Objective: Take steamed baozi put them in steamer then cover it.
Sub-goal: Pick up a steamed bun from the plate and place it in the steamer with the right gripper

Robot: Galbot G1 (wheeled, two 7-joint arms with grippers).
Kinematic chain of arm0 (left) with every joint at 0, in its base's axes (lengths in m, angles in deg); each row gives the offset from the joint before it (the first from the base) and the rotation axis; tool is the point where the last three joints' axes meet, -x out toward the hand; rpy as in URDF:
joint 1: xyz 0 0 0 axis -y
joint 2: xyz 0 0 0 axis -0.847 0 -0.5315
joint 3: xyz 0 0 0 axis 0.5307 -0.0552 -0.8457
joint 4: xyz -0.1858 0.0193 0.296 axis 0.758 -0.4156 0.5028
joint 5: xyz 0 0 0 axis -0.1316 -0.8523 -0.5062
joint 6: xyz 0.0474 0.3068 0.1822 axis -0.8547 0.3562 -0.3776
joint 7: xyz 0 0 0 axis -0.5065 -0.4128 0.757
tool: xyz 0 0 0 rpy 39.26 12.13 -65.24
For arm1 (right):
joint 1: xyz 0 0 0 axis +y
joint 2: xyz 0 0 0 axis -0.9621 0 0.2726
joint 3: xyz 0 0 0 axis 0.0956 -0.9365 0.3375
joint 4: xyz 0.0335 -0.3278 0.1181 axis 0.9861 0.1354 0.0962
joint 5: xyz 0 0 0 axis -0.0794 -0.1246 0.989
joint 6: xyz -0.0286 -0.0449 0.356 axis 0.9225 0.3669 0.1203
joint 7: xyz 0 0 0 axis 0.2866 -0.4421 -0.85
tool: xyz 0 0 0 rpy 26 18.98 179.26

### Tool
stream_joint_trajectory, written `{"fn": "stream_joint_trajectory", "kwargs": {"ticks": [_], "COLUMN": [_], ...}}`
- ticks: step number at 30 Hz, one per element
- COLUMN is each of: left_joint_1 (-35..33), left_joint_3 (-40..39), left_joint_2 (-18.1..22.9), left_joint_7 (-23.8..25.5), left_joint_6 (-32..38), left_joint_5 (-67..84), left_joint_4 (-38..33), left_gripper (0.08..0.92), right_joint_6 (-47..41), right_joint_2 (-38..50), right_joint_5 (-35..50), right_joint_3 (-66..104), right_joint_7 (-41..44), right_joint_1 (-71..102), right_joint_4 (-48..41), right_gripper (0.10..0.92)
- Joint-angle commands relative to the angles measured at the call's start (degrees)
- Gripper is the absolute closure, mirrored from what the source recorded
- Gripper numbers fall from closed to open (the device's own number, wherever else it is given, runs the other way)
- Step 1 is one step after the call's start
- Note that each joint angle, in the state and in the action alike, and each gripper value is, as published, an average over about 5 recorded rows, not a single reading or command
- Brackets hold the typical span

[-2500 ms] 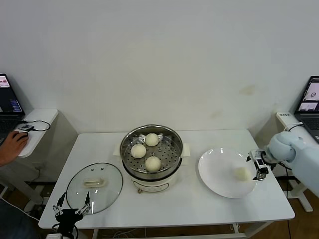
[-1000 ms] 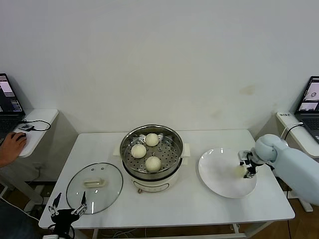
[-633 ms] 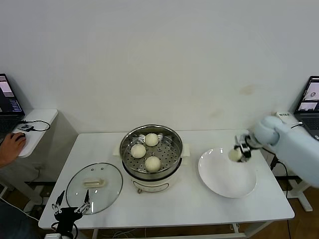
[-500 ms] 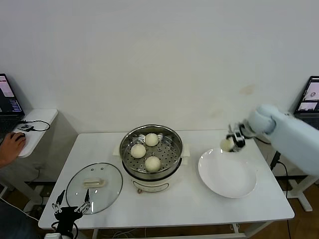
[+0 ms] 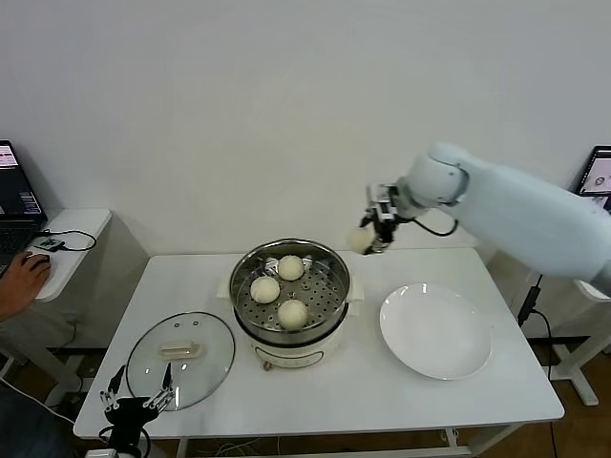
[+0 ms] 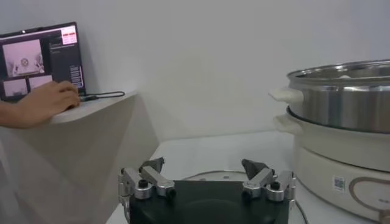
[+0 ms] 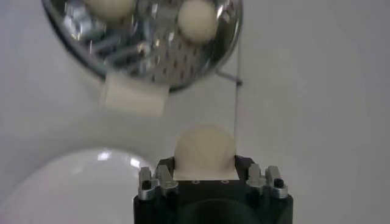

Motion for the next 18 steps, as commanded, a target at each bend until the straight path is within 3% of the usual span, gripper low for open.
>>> {"fn": "stream_joint_trajectory", "kwargs": {"ticks": [1, 18], "left_joint_1": [0.0, -0.21], "left_joint_3": [0.13, 0.46], "left_joint_2": [0.02, 0.45], "left_joint_7": [-0.03, -0.3], "left_joint_6": [0.08, 0.82], "left_joint_5": [-0.15, -0.37], "left_joint_4": [-0.03, 0.08], "left_gripper": [0.177, 0.177], "right_joint_6": [-6.7, -13.4], "right_joint_2": [-11.24, -12.92], "right_joint_5": [11.2, 6.07], "right_joint_3": [-5.09, -6.29], "right_joint_7": [-5.47, -8.64], "right_joint_1": [-1.47, 7.15], "right_joint_4": [-1.8, -3.72], "right_gripper": [0.406, 0.405]}}
